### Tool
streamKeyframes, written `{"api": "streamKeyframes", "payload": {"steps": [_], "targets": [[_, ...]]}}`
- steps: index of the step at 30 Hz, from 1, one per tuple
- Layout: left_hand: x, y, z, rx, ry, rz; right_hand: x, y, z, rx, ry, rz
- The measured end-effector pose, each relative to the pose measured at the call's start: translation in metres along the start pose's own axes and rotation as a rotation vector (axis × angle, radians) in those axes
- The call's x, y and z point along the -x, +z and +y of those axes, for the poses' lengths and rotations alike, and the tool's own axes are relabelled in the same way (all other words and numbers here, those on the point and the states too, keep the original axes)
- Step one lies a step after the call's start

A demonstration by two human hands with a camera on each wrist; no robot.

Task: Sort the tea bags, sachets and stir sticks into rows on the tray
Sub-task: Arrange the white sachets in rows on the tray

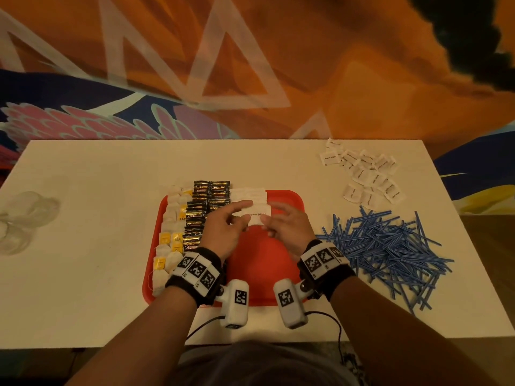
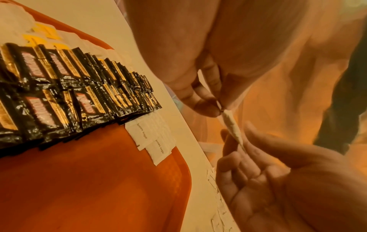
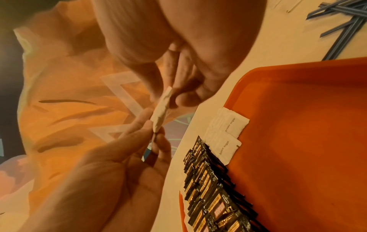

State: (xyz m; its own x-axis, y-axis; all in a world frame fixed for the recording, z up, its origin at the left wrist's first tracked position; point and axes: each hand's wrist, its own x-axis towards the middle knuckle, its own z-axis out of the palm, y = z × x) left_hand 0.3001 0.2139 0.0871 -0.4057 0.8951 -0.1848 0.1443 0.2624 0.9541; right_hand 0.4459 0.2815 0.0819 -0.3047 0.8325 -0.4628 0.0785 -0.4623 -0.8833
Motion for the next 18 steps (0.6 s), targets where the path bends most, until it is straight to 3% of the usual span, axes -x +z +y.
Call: {"api": "streamKeyframes", "payload": {"steps": [9,18], "targets": [[-0.015,-0.007,-0.025,-0.222,-0.086,-0.056,-0.021,0.001,0.025,0.187,0.133,0.017],[-0.021,-0.034,-0.053,-0.218,-0.227,0.055,-0.070,-0.007,0.047,0.357,0.198,0.097]]}}
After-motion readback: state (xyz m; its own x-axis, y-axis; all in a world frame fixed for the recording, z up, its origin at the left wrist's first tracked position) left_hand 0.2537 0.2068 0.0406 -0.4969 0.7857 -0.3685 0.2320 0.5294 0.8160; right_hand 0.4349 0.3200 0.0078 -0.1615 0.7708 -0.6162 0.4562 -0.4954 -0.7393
